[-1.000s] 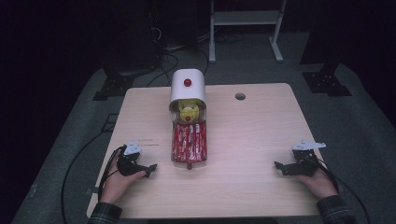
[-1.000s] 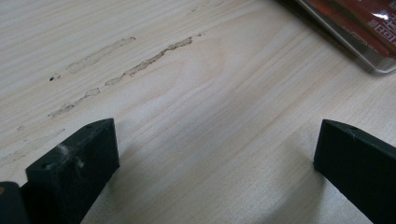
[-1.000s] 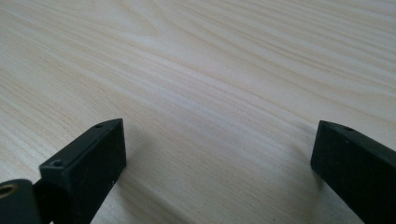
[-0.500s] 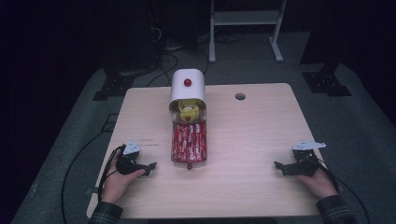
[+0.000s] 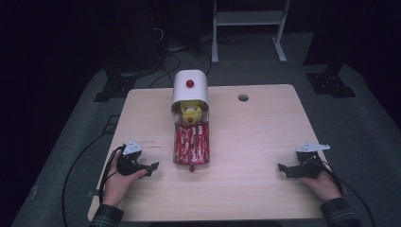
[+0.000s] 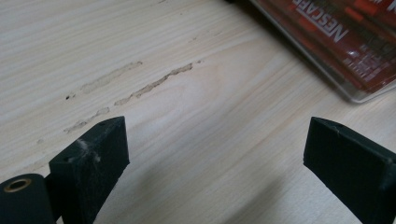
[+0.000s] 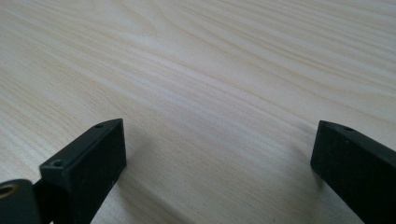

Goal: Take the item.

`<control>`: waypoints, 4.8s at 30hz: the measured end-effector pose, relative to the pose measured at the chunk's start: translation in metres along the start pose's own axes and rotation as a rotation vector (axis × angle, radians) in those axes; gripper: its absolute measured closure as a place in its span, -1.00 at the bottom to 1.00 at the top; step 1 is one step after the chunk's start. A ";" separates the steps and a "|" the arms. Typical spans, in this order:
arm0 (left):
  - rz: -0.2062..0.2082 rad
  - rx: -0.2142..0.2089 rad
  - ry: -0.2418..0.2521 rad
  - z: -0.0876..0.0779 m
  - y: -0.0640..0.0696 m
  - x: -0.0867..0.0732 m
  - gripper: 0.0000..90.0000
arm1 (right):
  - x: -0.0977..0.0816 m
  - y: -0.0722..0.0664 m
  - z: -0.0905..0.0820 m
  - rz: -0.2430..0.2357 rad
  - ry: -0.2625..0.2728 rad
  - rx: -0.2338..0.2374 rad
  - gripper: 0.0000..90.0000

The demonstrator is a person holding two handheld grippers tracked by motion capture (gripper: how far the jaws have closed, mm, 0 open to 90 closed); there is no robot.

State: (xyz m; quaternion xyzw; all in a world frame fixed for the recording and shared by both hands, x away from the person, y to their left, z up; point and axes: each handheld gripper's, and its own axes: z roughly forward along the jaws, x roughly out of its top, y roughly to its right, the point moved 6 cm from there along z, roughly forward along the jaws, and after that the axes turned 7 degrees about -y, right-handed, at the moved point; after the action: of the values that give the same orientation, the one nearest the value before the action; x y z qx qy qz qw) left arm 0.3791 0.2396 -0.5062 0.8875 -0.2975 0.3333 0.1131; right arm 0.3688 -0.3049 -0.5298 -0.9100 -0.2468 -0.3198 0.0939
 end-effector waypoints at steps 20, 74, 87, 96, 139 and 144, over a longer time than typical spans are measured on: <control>0.012 -0.024 0.038 -0.006 0.009 0.029 -0.86 | 0.000 0.000 0.000 0.000 0.000 0.000 -0.94; 0.008 -0.103 0.121 -0.016 0.037 0.082 -0.64 | 0.000 0.000 0.000 -0.002 -0.001 -0.001 -0.94; 0.028 -0.128 0.139 -0.012 0.048 0.093 -0.44 | 0.000 0.000 0.000 -0.002 -0.001 -0.001 -0.94; 0.037 -0.139 0.150 -0.011 0.054 0.101 -0.30 | 0.000 0.000 0.000 -0.002 -0.001 -0.001 -0.94; 0.043 -0.178 0.079 0.027 0.079 0.108 0.13 | 0.000 0.000 0.000 -0.002 0.000 0.000 -0.94; 0.046 -0.170 0.067 0.032 0.083 0.108 0.23 | 0.000 0.000 0.000 -0.002 0.000 0.000 -0.94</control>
State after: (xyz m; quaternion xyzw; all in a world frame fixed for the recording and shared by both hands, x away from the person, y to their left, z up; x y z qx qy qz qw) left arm 0.4109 0.1120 -0.4589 0.8559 -0.3412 0.3389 0.1903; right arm 0.3687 -0.3049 -0.5299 -0.9098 -0.2476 -0.3198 0.0934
